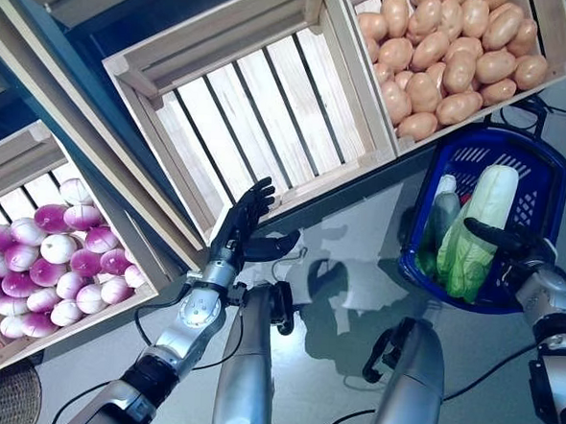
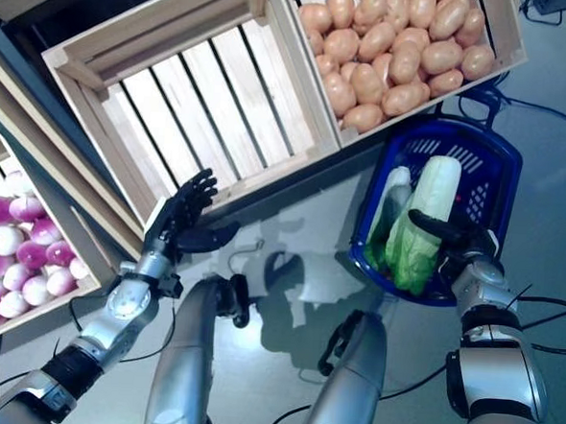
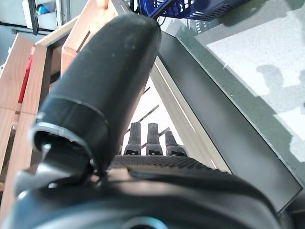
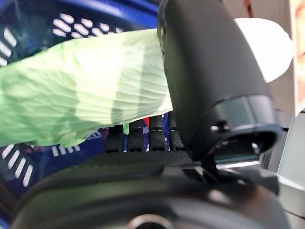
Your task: Put vegetables into the basket
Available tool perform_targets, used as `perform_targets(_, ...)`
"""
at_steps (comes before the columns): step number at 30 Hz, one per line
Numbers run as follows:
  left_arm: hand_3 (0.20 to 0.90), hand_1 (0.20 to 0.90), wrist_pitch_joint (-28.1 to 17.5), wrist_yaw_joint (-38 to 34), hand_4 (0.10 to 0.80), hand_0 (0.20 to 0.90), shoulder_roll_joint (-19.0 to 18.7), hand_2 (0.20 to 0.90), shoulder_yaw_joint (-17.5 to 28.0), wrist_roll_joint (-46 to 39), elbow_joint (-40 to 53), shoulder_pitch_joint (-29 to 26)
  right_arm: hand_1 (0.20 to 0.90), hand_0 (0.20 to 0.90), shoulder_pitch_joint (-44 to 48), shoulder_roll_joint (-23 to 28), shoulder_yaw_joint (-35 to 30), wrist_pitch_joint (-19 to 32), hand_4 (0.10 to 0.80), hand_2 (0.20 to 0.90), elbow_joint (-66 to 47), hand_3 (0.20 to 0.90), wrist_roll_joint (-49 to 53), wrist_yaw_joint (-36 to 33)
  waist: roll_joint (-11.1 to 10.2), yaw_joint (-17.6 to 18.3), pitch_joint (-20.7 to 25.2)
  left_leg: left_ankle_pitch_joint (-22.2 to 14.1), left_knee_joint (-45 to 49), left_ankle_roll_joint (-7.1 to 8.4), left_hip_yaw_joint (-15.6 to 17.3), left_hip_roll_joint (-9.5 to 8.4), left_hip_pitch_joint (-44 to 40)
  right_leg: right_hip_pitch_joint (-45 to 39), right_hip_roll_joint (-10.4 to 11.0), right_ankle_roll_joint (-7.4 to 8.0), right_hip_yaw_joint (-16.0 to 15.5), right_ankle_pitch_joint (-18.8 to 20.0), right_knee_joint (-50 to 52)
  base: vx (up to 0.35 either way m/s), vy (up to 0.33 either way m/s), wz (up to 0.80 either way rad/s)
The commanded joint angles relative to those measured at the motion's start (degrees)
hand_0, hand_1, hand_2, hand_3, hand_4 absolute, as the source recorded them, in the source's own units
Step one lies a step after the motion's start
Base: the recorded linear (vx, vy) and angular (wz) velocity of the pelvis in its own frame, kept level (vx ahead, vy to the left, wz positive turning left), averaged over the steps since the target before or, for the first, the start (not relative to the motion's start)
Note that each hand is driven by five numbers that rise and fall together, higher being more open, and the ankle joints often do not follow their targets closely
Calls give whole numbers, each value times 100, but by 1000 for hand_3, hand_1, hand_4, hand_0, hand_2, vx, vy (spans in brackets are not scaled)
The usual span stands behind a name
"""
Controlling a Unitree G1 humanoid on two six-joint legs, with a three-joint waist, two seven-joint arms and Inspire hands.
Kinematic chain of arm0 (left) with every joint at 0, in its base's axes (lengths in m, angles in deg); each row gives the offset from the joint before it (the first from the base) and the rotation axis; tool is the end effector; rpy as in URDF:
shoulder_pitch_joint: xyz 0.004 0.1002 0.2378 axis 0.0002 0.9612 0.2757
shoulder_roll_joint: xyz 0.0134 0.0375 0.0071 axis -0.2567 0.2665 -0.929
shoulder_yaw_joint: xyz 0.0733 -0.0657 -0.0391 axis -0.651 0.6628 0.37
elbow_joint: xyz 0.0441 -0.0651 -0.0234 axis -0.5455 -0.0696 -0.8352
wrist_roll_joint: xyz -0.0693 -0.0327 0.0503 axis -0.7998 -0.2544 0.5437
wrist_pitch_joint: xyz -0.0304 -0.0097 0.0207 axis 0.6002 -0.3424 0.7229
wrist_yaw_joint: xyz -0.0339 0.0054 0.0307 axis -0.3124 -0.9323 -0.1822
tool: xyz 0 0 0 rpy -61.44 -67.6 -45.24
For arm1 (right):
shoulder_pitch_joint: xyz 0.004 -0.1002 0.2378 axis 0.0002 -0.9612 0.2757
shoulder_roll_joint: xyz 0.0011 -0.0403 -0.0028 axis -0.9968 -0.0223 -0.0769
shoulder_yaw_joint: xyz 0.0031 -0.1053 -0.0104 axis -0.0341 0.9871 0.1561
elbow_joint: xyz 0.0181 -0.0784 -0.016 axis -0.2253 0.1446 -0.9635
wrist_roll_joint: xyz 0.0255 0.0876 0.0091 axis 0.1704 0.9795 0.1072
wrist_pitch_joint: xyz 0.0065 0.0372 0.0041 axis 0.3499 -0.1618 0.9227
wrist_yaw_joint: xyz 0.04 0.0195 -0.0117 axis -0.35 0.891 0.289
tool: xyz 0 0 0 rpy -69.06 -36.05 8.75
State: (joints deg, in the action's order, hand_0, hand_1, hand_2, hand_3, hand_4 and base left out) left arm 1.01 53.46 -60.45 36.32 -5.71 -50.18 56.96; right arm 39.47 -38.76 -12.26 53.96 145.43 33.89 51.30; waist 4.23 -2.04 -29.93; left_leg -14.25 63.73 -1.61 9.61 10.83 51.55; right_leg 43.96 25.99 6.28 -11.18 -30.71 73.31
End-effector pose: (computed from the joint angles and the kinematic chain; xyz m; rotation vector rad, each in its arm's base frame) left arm 0.2411 0.1742 0.0618 0.0094 -0.2001 -0.1203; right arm 0.2848 -0.3380 0.1106 0.1155 0.2732 -0.5252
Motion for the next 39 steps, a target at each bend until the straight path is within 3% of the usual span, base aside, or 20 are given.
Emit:
perform_targets(1, 900, 900, -834, 28, 800, 900, -160, 900, -77, -78, 683, -297, 900, 900, 421, 747, -329, 288, 800, 900, 165, 900, 430, -261, 51, 22, 27, -1585, 701, 115, -350, 75, -766, 15, -205, -473, -31, 647, -361, -31, -12, 1)
perform_targets(8, 900, 900, -811, 176, 800, 900, -202, 900, -34, -200, 612, -291, 900, 900, 238, 625, -458, 327, 800, 900, 168, 900, 629, -62, -65, -31, 168, -1412, 253, 136, -284, 145, -1114, -271, -253, -391, -181, 862, -771, 4, -35, -1)
perform_targets(13, 900, 900, -809, 231, 800, 900, -185, 900, -10, -122, 580, -338, 900, 900, 147, 355, -254, 540, 800, 900, 47, 900, 260, -16, -154, -24, 363, -973, -726, 183, -103, 271, -1755, -867, -385, -344, -277, 1201, -1522, 8, -23, -11)
perform_targets(17, 900, 900, -696, 382, 800, 900, -203, 900, 133, -215, 563, -287, 900, 900, -140, 214, -266, 669, 800, 900, -70, 900, 232, 25, -258, -55, 601, -610, -1539, 230, 1, 336, -2365, -1543, -482, -360, -532, 1440, -2240, 47, -30, -6)
perform_targets(22, 900, 900, -443, 525, 800, 900, -167, 900, 331, -133, 593, -108, 900, 900, -500, 17, -378, 730, 800, 900, -321, 900, 237, 130, -381, -97, 935, -96, -2624, 346, 174, 364, -3178, -2468, -751, -371, -815, 1807, -3394, 69, -26, -7)
perform_targets(32, 900, 900, 26, 875, 800, 900, 68, 900, 611, 99, 272, 369, 900, 900, -1322, -728, -424, 788, 800, 900, -821, 900, 568, 491, -599, -119, 1817, 877, -5017, 537, 647, 97, -4856, -4239, -1453, -222, -1059, 2593, -6106, 137, 19, -6)
perform_targets(36, 900, 900, 106, 973, 800, 900, 257, 900, 614, 335, -93, 701, 900, 900, -1828, -1443, -453, 958, 800, 900, -1499, 900, 1350, 647, -593, -44, 2143, 1197, -5938, 547, 745, -67, -5382, -4664, -1640, -122, -966, 2944, -6905, 118, 82, -6)
perform_targets(39, 900, 900, 51, 1097, 800, 900, 431, 900, 696, 581, -289, 1158, 900, 900, -2684, -2144, -265, 1351, 800, 900, -2624, 900, 1543, 682, -545, 50, 2322, 1408, -6567, 543, 820, -194, -5757, -4914, -1724, -67, -846, 3172, -7395, 100, 105, -11)
